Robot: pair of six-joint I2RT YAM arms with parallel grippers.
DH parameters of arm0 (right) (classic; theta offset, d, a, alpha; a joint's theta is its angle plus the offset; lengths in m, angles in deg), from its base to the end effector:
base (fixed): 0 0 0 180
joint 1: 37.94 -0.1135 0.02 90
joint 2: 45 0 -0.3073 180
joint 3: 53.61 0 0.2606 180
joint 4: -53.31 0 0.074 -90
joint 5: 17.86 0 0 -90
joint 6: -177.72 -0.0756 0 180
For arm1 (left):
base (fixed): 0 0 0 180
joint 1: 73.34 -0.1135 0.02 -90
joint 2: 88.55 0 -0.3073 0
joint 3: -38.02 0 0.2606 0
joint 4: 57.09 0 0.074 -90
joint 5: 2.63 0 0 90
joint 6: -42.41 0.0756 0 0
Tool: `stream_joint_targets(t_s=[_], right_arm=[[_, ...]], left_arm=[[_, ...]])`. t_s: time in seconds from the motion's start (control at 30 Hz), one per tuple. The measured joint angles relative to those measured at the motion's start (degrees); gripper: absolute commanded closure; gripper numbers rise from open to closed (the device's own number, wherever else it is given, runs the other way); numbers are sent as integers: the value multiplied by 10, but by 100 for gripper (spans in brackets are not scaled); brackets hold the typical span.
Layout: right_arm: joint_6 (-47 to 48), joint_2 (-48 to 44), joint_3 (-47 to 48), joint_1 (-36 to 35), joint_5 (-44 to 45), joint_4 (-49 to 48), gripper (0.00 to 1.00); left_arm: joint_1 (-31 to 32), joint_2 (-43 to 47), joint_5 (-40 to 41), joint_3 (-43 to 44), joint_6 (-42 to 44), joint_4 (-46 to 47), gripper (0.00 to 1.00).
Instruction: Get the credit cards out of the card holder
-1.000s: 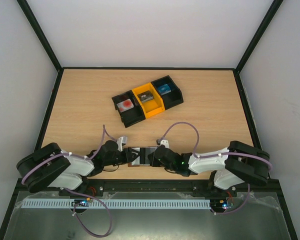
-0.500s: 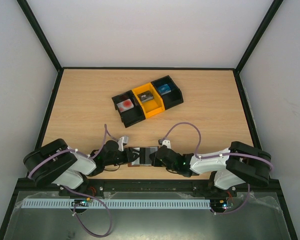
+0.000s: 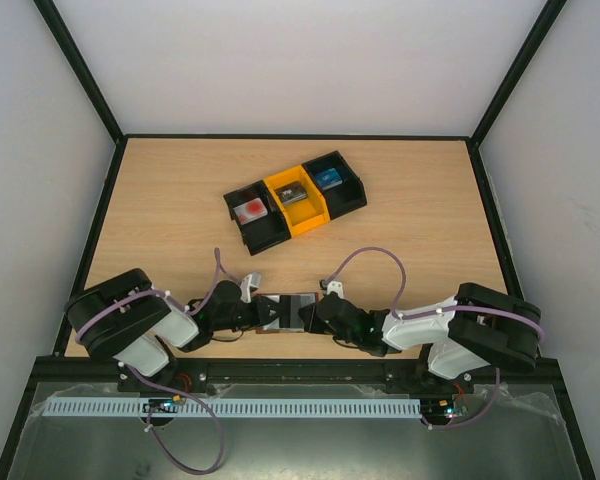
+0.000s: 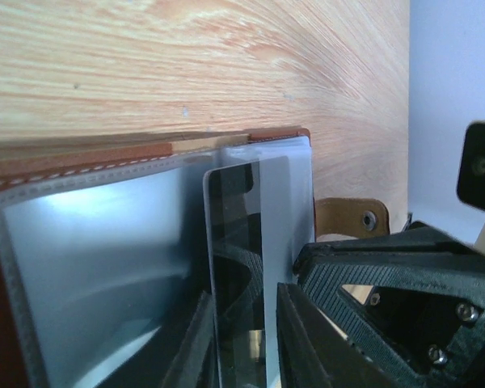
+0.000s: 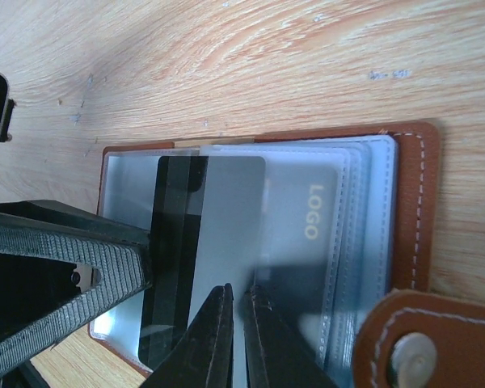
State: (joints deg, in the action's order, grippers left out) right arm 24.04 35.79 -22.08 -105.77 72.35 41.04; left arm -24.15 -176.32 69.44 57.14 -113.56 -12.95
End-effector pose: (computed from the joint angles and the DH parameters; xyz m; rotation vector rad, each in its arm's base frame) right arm 0.0985 0.2410 0.1294 -0.0890 2.5207 1.1450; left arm 0.1364 -0.1936 0.1173 -0.1072 2.3627 -1.4764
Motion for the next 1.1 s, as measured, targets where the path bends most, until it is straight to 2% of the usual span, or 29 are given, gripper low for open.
stream_joint_targets(t_s=[0.13,0.33,0.5,0.77,0.93,1.1], right_arm=[[-2,2,-5,0,0,-11,92],[-7,2,-5,0,3,-11,92],[-9,2,-5,0,9,-8,92],[-3,3,6,0,12,7,88],[30,-3,35,0,22,63,83],[84,-40,50,0,40,132,78]], left_arm=[[0,-2,2,-1,-7,0,97],[-2,4,0,-1,-16,-2,97],[-16,45,-4,-5,-20,-33,97],[-38,200,15,-13,-10,-172,97],[-43,329,52,-5,2,-297,97],[-52,423,79,0,6,-383,97]])
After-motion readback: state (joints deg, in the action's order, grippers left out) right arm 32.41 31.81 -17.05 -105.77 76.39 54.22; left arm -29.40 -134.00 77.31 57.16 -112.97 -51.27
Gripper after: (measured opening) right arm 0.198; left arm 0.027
